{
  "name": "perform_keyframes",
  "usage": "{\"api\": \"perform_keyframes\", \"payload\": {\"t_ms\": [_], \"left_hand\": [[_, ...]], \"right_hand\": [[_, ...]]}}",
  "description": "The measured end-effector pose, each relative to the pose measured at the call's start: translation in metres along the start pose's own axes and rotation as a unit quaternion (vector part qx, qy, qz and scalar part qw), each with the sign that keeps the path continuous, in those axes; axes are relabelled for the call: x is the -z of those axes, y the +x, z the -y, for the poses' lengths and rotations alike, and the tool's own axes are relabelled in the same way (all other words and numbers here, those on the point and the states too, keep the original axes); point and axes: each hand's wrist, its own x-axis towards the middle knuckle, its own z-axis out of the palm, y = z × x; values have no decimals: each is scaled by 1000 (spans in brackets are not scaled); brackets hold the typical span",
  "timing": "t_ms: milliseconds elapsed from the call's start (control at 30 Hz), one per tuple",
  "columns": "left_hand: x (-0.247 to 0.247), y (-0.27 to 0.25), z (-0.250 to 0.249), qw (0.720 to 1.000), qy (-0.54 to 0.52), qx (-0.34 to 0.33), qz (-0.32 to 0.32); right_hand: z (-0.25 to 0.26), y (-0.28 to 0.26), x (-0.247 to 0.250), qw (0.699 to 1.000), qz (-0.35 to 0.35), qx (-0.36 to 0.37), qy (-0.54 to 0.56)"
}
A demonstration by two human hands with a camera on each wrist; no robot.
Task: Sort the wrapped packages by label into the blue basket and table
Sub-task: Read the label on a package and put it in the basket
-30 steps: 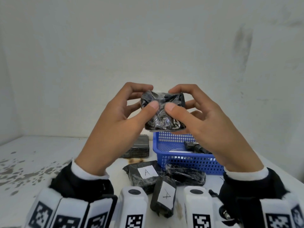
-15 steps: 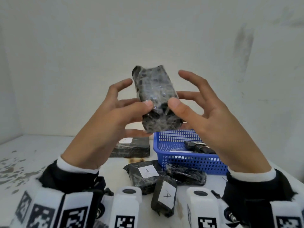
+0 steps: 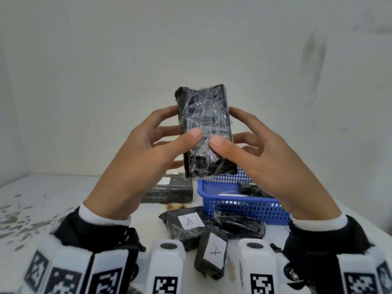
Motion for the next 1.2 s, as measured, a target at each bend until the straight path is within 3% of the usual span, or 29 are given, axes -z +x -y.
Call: {"api": "perform_keyframes", "payload": {"t_ms": [567,933,1200], "left_hand": [[-8,-5,-4,997,66,-21,-21],[-9,-6,-4,996,68,-47,-15],[-11,-4,-3,997,57,-36,-33]], "right_hand": [[-1,1,3,999,-44,12,-14],[-1,-2,2,997,0,-6,82],[-5,0,2,996,6,1,84]]}}
